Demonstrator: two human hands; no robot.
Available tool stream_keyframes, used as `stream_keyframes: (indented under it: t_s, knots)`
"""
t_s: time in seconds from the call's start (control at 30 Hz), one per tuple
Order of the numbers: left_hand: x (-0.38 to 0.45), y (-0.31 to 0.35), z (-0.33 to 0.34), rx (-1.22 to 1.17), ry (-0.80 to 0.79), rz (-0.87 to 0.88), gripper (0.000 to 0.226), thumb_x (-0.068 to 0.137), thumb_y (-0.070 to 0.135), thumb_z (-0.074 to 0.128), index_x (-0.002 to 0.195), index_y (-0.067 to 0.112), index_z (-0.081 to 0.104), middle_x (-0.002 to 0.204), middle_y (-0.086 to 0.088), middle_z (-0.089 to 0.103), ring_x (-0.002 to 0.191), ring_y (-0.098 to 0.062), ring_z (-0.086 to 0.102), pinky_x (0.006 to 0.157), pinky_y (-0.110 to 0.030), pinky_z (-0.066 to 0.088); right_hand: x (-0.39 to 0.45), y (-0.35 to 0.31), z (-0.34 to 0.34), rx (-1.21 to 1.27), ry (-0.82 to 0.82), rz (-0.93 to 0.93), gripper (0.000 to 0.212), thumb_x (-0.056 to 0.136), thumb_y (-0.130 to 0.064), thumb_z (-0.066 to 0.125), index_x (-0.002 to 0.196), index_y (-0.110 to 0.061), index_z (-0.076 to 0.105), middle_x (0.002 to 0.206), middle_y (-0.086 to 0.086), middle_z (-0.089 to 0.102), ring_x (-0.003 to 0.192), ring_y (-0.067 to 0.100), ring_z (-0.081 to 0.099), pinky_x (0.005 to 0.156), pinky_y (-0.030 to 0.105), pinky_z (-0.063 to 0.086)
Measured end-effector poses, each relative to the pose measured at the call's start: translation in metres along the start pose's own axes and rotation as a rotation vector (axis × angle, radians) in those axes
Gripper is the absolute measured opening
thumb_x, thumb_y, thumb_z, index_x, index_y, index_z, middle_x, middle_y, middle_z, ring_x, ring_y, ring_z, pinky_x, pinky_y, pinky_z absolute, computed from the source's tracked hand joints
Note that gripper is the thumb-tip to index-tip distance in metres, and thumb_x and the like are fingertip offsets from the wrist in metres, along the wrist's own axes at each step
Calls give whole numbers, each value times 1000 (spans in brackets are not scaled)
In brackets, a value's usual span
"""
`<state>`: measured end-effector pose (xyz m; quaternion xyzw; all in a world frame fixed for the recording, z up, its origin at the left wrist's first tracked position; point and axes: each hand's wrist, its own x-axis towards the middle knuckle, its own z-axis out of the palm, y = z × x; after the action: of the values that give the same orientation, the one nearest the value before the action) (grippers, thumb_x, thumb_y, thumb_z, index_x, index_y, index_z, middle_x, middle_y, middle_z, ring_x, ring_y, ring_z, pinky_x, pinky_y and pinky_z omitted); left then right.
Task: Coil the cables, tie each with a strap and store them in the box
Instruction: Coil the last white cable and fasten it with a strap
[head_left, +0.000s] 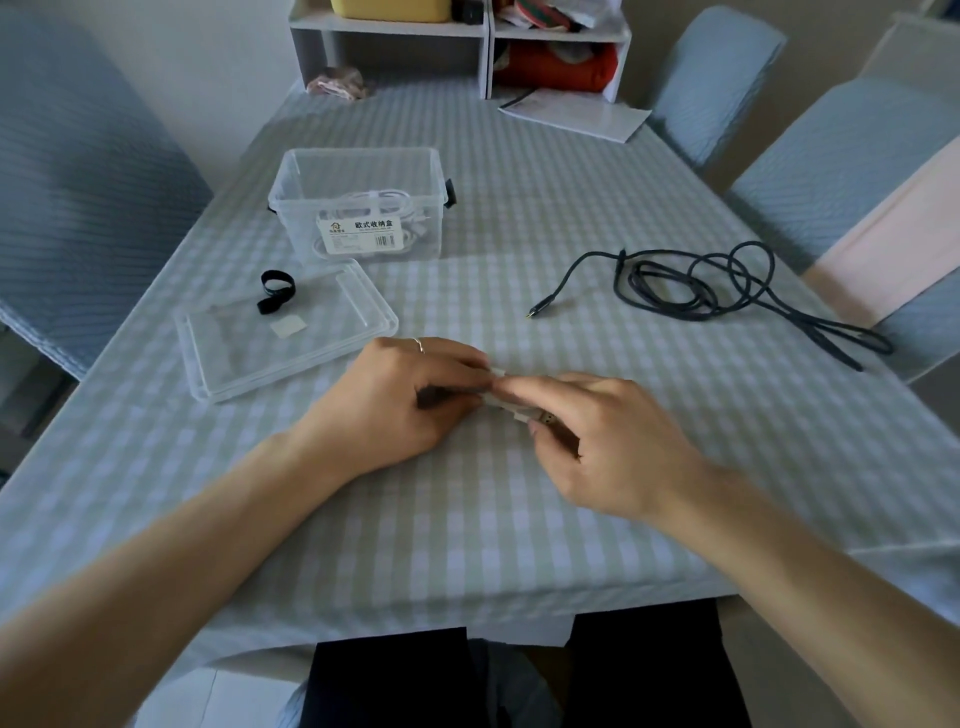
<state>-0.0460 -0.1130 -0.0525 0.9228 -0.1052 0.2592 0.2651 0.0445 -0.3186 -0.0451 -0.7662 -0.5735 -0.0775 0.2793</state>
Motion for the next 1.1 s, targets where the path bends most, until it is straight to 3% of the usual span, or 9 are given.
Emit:
stream_keyframes:
  t_s: [0.13, 0.23, 0.33, 0.57, 0.63, 0.77, 0.9, 1.03, 1.1]
  knots:
    - [0, -1, 2, 46, -27, 48, 15, 82, 12, 73, 95, 12, 80, 105, -2, 75, 94, -7, 67, 83, -18, 51, 0, 1, -3, 366, -19, 201, 32, 89, 4, 62, 118, -8, 69, 107, -12, 73, 75, -15, 64, 68, 4, 46]
    - [0, -2, 5, 75, -12, 64, 12, 84, 14, 73, 92, 12, 80, 105, -2, 74, 88, -11, 70, 79, -23, 53, 2, 7, -6, 460, 68, 310, 23, 91, -3, 65, 108, -16, 73, 97, -13, 76, 83, 3, 71, 70, 17, 54]
    - [1, -2, 5, 79, 2, 69, 13, 87, 18, 70, 92, 12, 80, 106, -4, 74, 87, -14, 72, 78, -26, 55, 11, 18, -11, 384, 121, 333, 17, 88, -9, 71, 102, -18, 75, 88, -11, 73, 73, 5, 66, 64, 13, 48]
    - [1, -2, 6, 94, 6, 90, 11, 84, 9, 74, 93, 11, 80, 106, -4, 74, 82, -16, 73, 71, -31, 56, 40, 24, -19, 300, -201, 367, 11, 81, -39, 79, 87, -30, 75, 80, -14, 69, 63, 5, 62, 59, 21, 49]
    - [0, -3, 7, 82, 5, 94, 12, 86, 11, 72, 95, 11, 80, 108, -4, 72, 87, -16, 72, 70, -33, 58, 43, 22, -20, 241, -222, 334, 7, 83, -36, 75, 87, -30, 75, 79, -12, 69, 64, 9, 63, 60, 29, 52]
    - [-1, -5, 7, 70, -1, 90, 13, 90, 15, 69, 96, 12, 80, 107, -5, 69, 85, -20, 70, 67, -37, 57, 51, 18, -17, -191, -263, 15, 18, 91, -22, 59, 87, -11, 72, 77, 0, 65, 73, 19, 59, 62, 33, 45]
    - [-3, -4, 7, 77, -3, 79, 15, 92, 21, 68, 94, 13, 80, 102, -5, 67, 73, -25, 67, 60, -38, 54, 56, 36, -17, -80, -259, 23, 22, 86, -3, 54, 91, -9, 74, 81, 1, 71, 76, 17, 64, 69, 39, 53]
    - [-2, -3, 7, 65, -7, 61, 15, 91, 23, 68, 94, 15, 80, 100, -3, 68, 73, -22, 67, 61, -37, 54, 51, 47, -18, 33, -236, 61, 25, 83, 2, 58, 91, -13, 76, 80, -6, 67, 70, -1, 54, 69, 11, 42]
    - [-1, -3, 6, 66, -1, 55, 14, 91, 22, 69, 94, 15, 81, 100, -3, 68, 74, -21, 68, 61, -36, 54, 47, 47, -17, 78, -224, 103, 24, 85, -1, 60, 94, -15, 77, 83, -7, 66, 75, 0, 56, 69, 9, 41]
